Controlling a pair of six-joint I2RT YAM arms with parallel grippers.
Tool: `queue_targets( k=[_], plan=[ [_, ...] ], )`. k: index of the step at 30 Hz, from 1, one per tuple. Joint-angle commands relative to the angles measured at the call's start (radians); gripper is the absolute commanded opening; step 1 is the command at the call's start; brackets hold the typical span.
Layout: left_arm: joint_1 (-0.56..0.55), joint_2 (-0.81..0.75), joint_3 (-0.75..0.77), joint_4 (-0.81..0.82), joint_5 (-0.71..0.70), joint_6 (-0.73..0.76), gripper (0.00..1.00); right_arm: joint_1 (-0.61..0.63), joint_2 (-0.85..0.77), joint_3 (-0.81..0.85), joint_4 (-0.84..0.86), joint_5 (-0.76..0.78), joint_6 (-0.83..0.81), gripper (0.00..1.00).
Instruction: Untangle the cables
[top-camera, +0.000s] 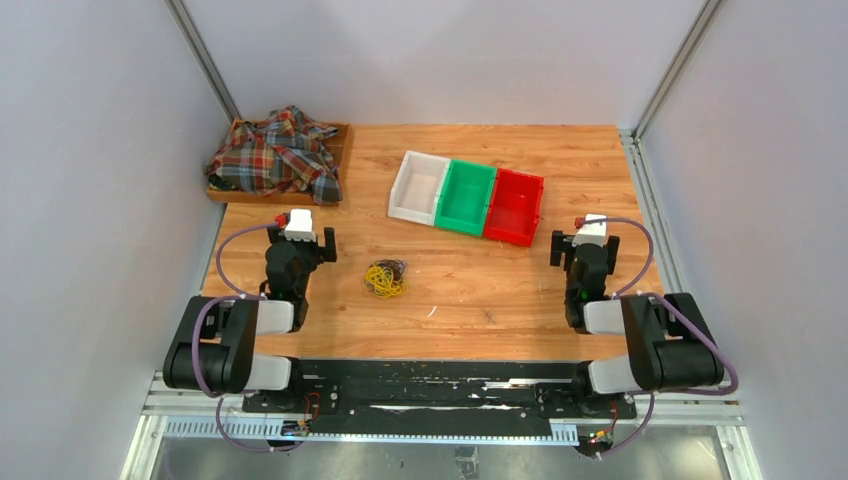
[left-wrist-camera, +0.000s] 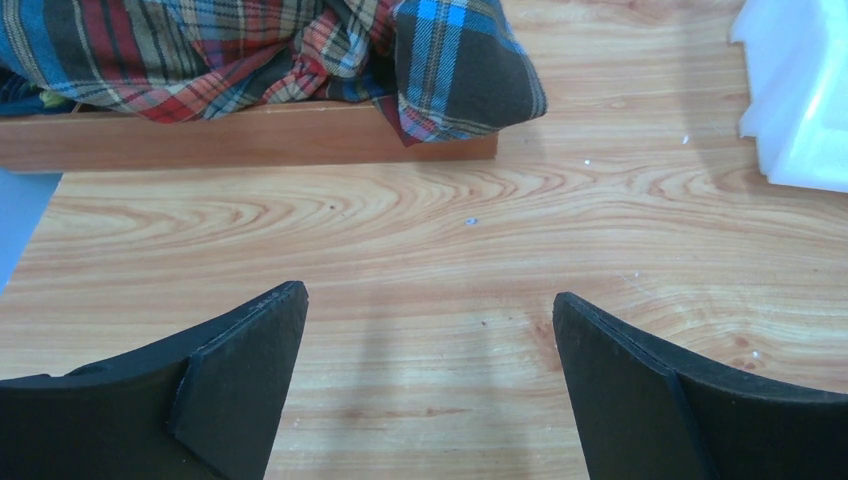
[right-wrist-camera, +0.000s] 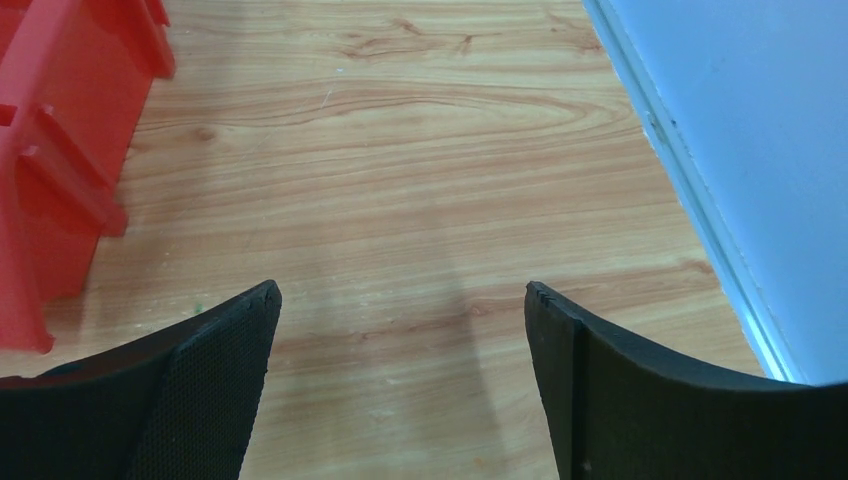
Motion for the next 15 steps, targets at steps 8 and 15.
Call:
queue_targets(
  k=[8,15],
  plan=[
    [0.006,-0.226,0.423,-0.903,0.2,0.185,0.98,0.017,-0.334,0.369,-0.813,0.208,0.318,0.91],
    [0.004,-0.188,0.685,-1.429,0.506,0.295,0.98,-0.035,-0.41,0.361,-0.878,-0.235,0.663,0.97]
  ],
)
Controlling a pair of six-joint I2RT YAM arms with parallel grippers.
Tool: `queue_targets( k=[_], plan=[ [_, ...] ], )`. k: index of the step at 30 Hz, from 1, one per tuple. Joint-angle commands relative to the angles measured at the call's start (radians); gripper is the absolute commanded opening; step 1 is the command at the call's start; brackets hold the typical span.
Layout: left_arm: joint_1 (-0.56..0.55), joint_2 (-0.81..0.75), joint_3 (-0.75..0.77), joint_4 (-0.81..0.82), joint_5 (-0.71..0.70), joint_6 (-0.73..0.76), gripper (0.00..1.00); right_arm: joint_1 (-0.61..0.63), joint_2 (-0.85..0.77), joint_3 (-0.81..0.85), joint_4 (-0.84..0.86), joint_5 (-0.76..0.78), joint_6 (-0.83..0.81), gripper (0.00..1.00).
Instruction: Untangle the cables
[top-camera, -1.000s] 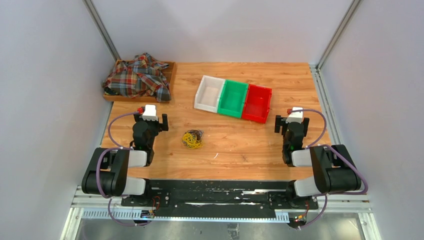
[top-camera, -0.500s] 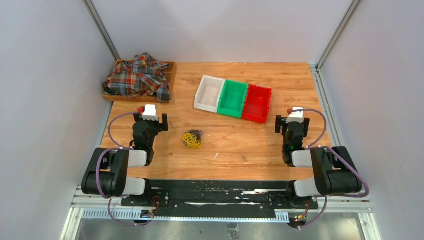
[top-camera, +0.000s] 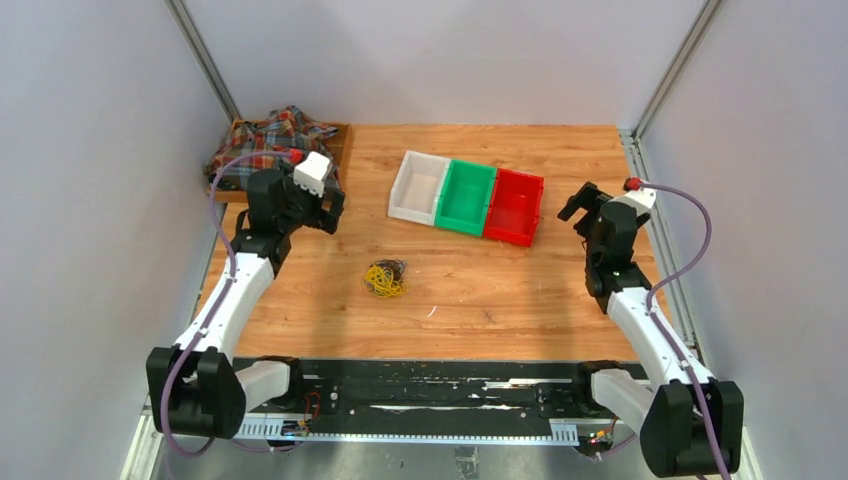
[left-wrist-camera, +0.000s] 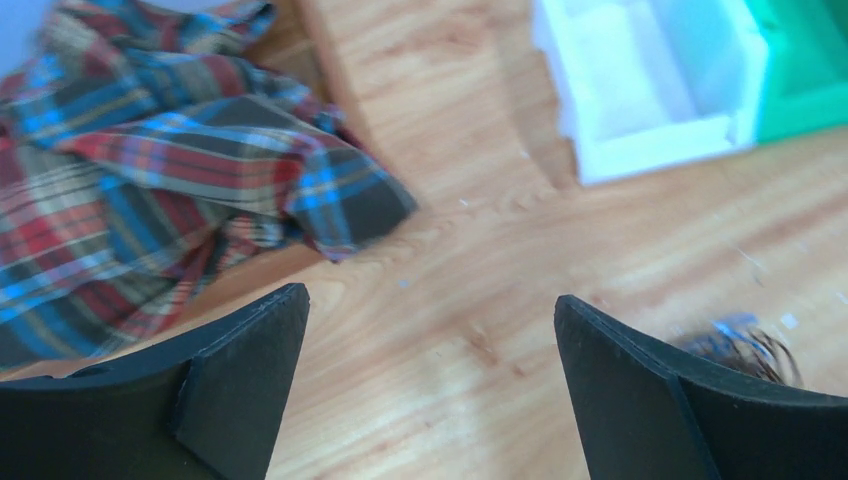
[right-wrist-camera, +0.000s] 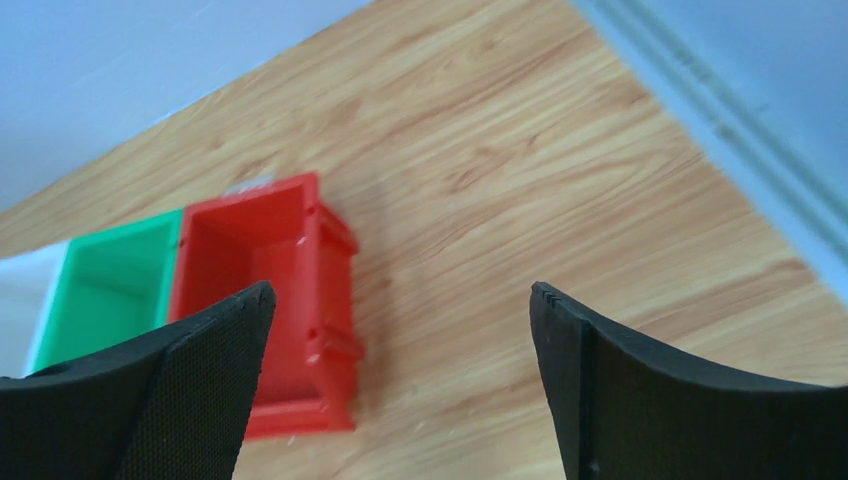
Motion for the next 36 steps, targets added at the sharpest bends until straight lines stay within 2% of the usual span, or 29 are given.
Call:
queue_targets(
  k=[1,5,8,13,16,19,27,36],
  plan=[
    [0.003,0.043,0.093,-0.429,0.261,0.105,0.98,-0.022,0.002,-0.038,-0.098,-0.34,0.225,0.98],
    [-0.031,0.088,0.125,-0.524,0.314,0.165,1.0,0.002,0.086,0.031,-0.174,-0.541,0.185,0.98],
    [-0.091,0.119,0.119,-0.54,0.306,0.186,0.95,0.099,0.131,0.139,-0.334,-0.496,0.099,0.94],
    [-0.182,0.183,0.105,-0.54,0.32,0.198,0.83,0.301,0.132,0.164,-0.366,-0.403,0.03,0.79],
    [-0.194,0.231,0.104,-0.536,0.337,0.211,0.75,0.392,0.135,0.168,-0.388,-0.378,0.018,0.69],
    [-0.195,0.275,0.106,-0.529,0.34,0.224,0.71,0.451,0.135,0.161,-0.39,-0.371,0.022,0.61],
    [-0.195,0.293,0.097,-0.543,0.387,0.312,0.66,0.547,0.135,0.148,-0.392,-0.37,0.025,0.56],
    [-0.196,0.365,0.091,-0.533,0.411,0.325,0.47,0.593,0.154,0.171,-0.375,-0.379,0.033,0.51]
  ],
)
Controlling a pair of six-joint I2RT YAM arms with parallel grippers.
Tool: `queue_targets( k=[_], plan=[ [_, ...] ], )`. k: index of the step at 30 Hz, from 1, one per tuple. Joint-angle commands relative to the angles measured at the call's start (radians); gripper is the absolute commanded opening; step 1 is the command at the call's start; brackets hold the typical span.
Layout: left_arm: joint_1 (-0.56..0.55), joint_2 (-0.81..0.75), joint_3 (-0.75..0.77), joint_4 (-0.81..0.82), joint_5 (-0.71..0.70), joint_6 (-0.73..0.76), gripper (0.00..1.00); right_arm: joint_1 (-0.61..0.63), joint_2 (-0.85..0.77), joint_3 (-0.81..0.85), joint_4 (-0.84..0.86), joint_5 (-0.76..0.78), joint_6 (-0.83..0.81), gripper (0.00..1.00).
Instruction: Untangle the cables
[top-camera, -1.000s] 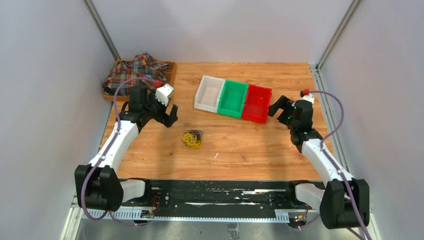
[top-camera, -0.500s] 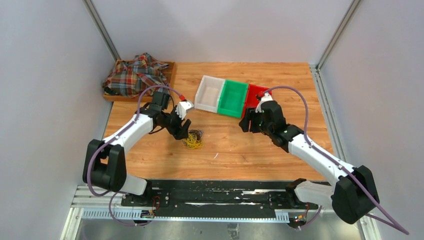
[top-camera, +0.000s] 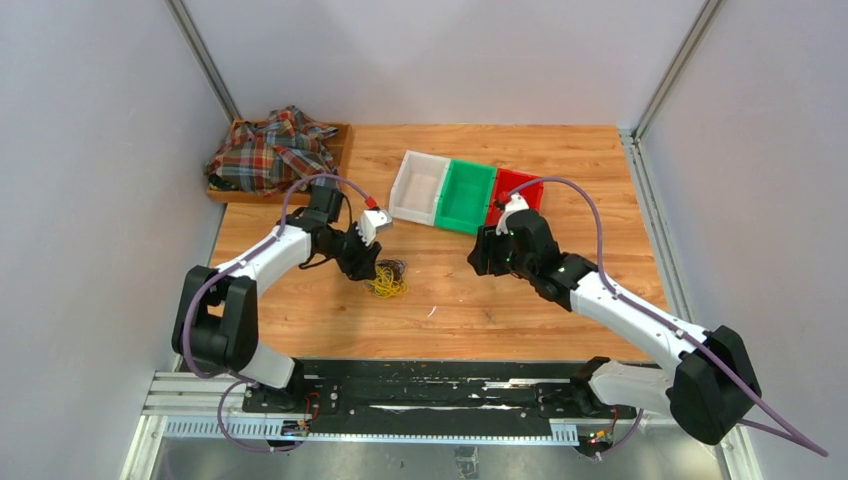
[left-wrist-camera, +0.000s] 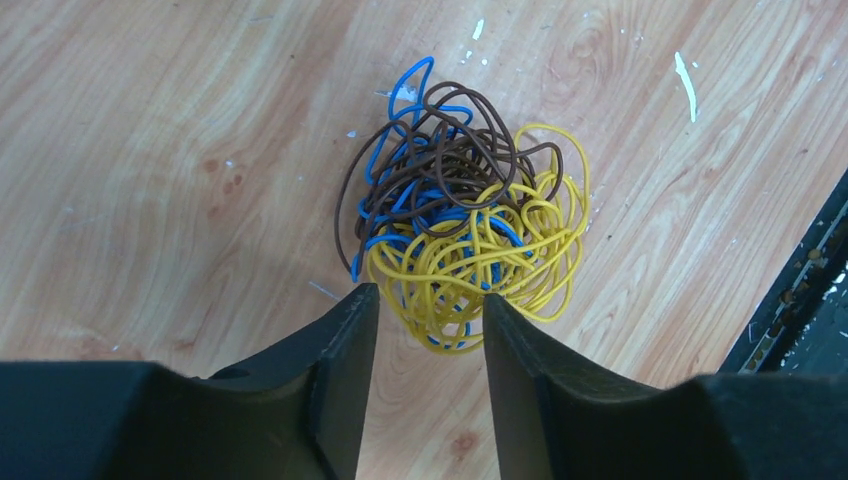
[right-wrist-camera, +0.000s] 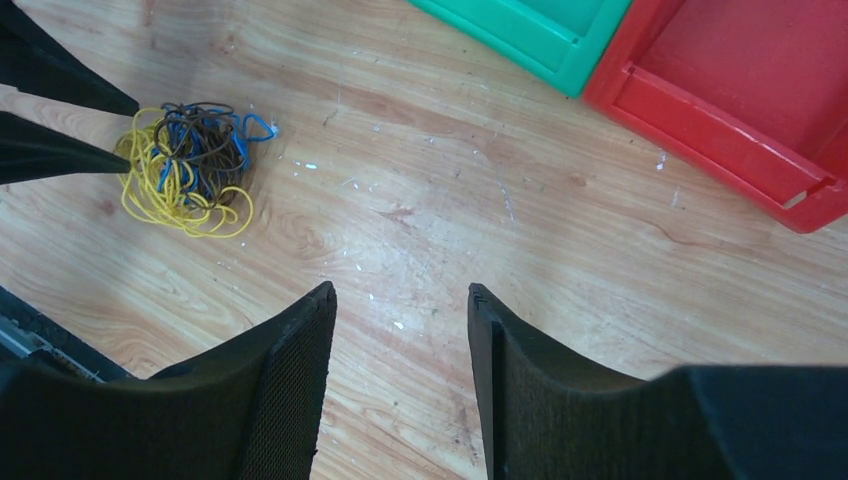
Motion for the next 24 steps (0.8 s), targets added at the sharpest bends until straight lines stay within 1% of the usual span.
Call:
queue_targets(
  k=[1,2,3,6,9,14,16,17,20,24],
  plan=[
    [-0.004,0.036,-0.004,-0.004,0.044,0.014,0.45,0.035,0.007,0.026,0.002,0.002,-0.003,0.51],
    [-0.005,0.04,-0.001,-0.003,0.052,0.008,0.43,0.038,0.007,0.027,0.006,0.0,-0.001,0.51],
    [-0.007,0.044,0.004,-0.002,0.058,-0.001,0.38,0.043,0.008,0.023,0.013,0.0,0.0,0.51],
    [-0.015,0.034,0.02,-0.019,0.059,-0.018,0.13,0.052,0.012,0.019,0.022,0.0,0.006,0.5],
    [-0.016,-0.019,0.042,-0.058,0.048,-0.033,0.01,0.065,0.014,0.019,0.033,-0.001,0.007,0.47],
    [-0.022,-0.141,0.078,-0.109,0.031,-0.116,0.01,0.092,0.026,0.021,0.069,-0.007,0.006,0.47],
    [-0.03,-0.177,0.094,-0.126,0.017,-0.162,0.01,0.11,0.038,0.026,0.091,-0.007,-0.001,0.5],
    [-0.032,-0.191,0.103,-0.133,0.006,-0.186,0.01,0.121,0.044,0.029,0.102,-0.007,-0.004,0.52],
    [-0.043,-0.225,0.135,-0.169,0.001,-0.223,0.01,0.158,0.058,0.046,0.142,-0.012,-0.023,0.65],
    [-0.062,-0.263,0.154,-0.18,-0.037,-0.296,0.01,0.233,0.045,0.056,0.241,0.02,-0.072,0.73]
  ],
)
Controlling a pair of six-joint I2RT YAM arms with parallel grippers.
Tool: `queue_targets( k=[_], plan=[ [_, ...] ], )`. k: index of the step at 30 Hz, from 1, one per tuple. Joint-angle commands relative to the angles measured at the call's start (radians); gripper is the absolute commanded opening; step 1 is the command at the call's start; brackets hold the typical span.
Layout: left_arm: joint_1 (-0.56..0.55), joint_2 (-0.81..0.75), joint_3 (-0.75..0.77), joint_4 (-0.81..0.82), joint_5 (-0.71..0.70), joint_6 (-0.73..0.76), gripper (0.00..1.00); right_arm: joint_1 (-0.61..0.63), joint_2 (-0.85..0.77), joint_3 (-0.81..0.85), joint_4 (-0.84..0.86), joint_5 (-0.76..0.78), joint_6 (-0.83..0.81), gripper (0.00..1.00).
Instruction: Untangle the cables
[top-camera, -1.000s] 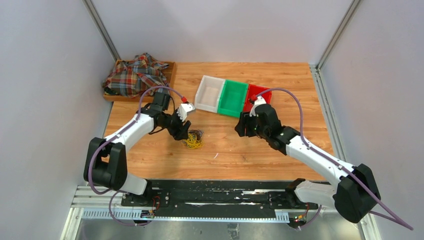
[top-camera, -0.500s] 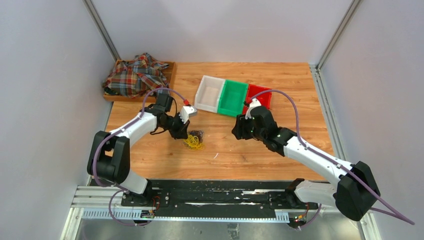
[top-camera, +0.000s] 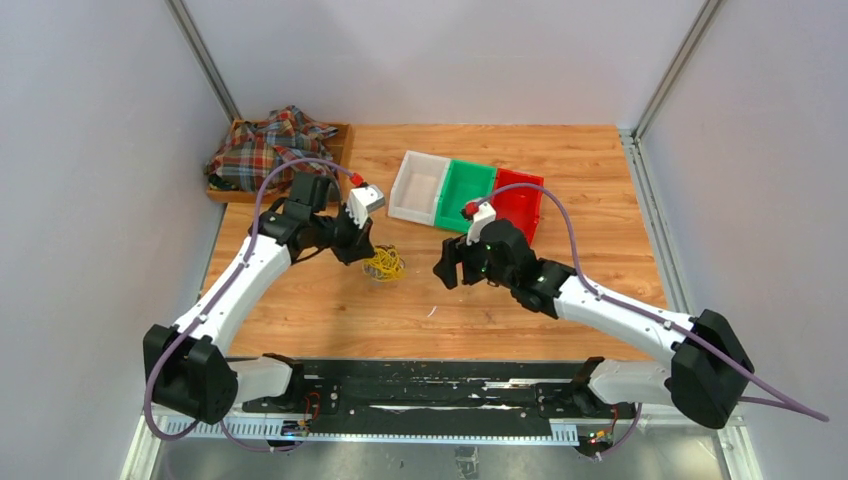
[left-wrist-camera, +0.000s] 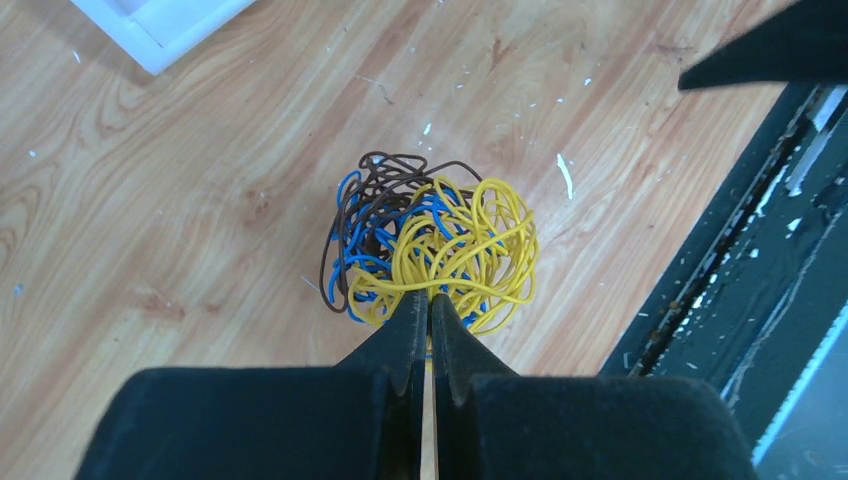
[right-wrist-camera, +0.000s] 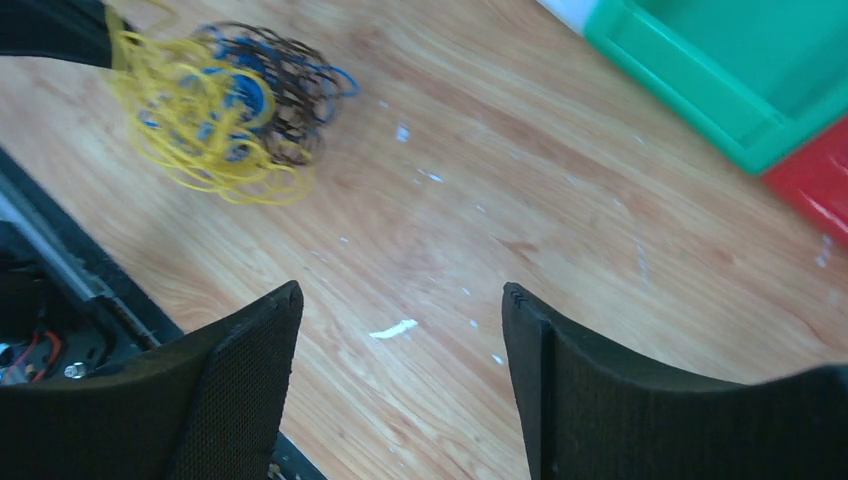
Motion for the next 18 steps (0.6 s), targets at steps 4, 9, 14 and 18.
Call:
queue_targets(
  k=[4,9,14,18],
  plan=[
    [-0.051,-0.068,0.044,-0.057,-0.061,-0.118,0.01,0.118,-0.007,0.055,0.234,0.009,-0.073,0.76],
    [-0.064,-0.08,0.053,-0.081,-0.034,-0.121,0.01,0.129,0.063,0.118,0.258,-0.061,-0.072,0.75],
    [-0.064,-0.085,0.068,-0.108,0.018,-0.106,0.01,0.13,0.149,0.174,0.268,-0.115,-0.081,0.71],
    [-0.064,-0.089,0.086,-0.126,0.052,-0.102,0.01,0.13,0.225,0.225,0.281,-0.202,-0.073,0.67]
  ],
)
